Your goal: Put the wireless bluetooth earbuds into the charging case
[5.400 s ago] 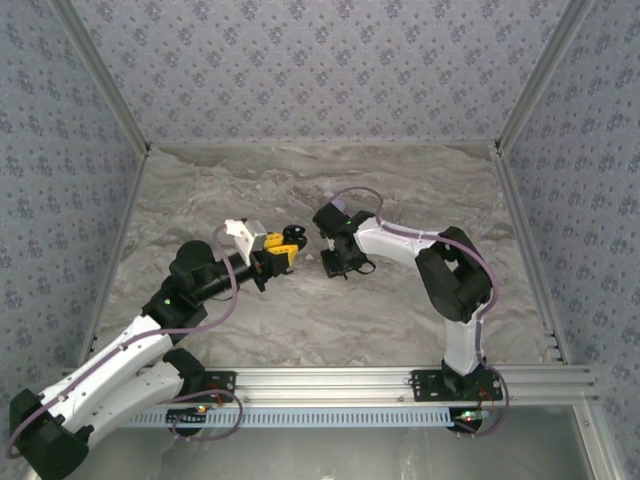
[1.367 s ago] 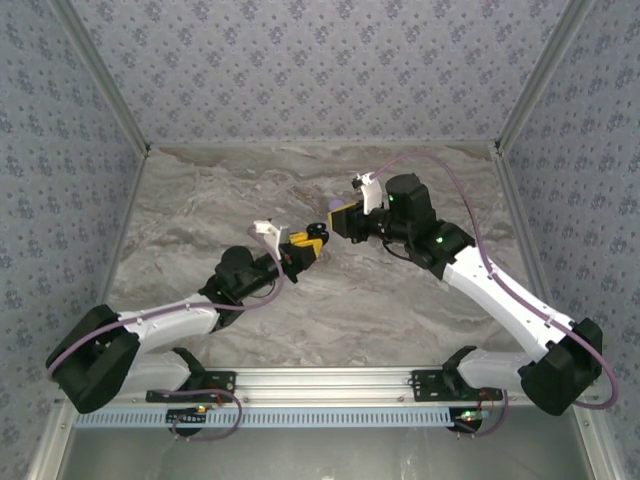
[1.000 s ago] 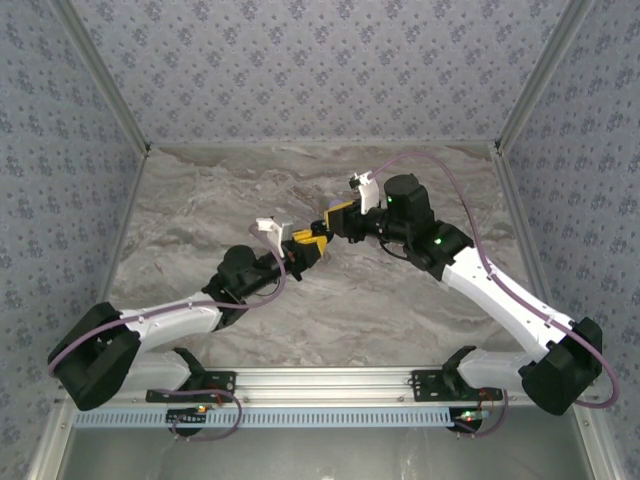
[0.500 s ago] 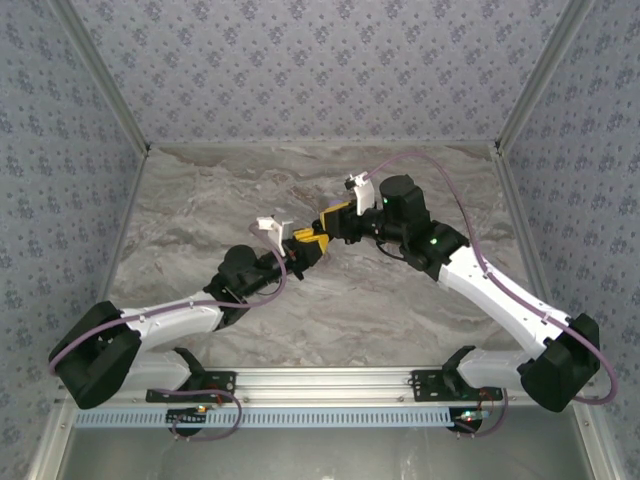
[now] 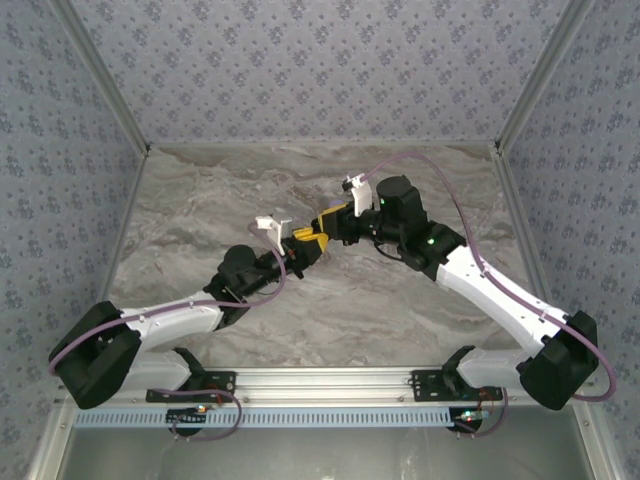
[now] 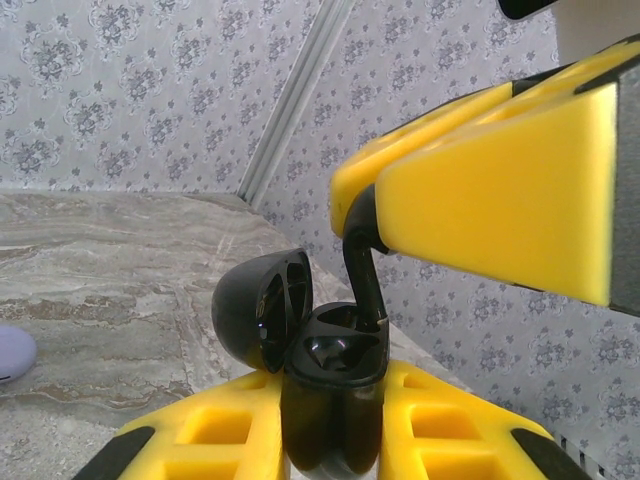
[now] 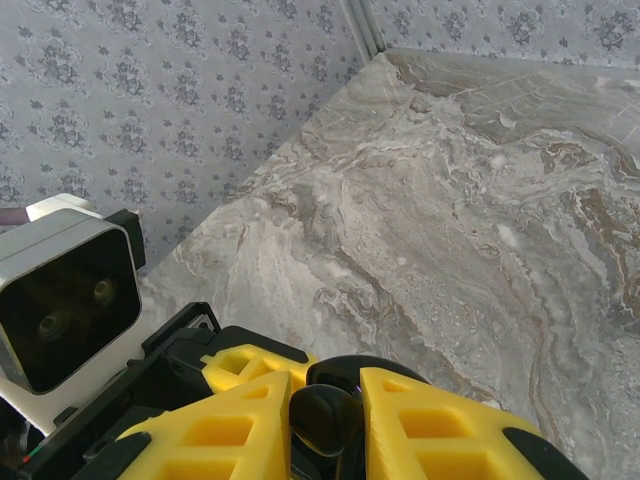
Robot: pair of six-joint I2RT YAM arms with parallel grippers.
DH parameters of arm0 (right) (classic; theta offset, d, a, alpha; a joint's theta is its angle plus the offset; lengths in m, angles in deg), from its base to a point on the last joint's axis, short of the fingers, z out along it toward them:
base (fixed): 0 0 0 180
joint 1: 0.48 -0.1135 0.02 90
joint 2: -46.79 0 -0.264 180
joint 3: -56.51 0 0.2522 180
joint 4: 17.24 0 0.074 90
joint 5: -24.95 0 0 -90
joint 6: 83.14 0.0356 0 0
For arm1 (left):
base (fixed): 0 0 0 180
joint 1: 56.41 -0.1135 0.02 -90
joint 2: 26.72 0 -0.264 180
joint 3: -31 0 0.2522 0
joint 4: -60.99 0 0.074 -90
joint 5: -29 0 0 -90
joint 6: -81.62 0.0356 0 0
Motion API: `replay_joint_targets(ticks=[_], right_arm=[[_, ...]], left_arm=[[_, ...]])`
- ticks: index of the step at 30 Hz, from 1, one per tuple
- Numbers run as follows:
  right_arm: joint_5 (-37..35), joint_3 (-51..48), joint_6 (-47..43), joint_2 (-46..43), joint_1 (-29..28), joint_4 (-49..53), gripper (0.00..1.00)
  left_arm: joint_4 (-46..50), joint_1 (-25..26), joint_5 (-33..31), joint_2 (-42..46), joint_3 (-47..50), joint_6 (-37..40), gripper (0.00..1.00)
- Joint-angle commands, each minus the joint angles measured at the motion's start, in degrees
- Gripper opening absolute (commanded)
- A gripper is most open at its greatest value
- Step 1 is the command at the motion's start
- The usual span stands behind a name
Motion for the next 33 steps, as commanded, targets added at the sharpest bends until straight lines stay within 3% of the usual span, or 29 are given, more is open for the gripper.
replay_joint_targets(ticks=[1, 33], right_arm=[[-0.1, -0.8, -0.2, 0.2, -0.4, -1.1, 0.23], [-1.5, -1.3, -0.5, 0.1, -0.6, 0.9, 0.23]], left_arm=[[-4.2, 0.4, -1.0, 0.7, -2.0, -0.6, 0.21], [-4.4, 0.5, -2.3, 2.2, -1.8, -1.0, 0.21]])
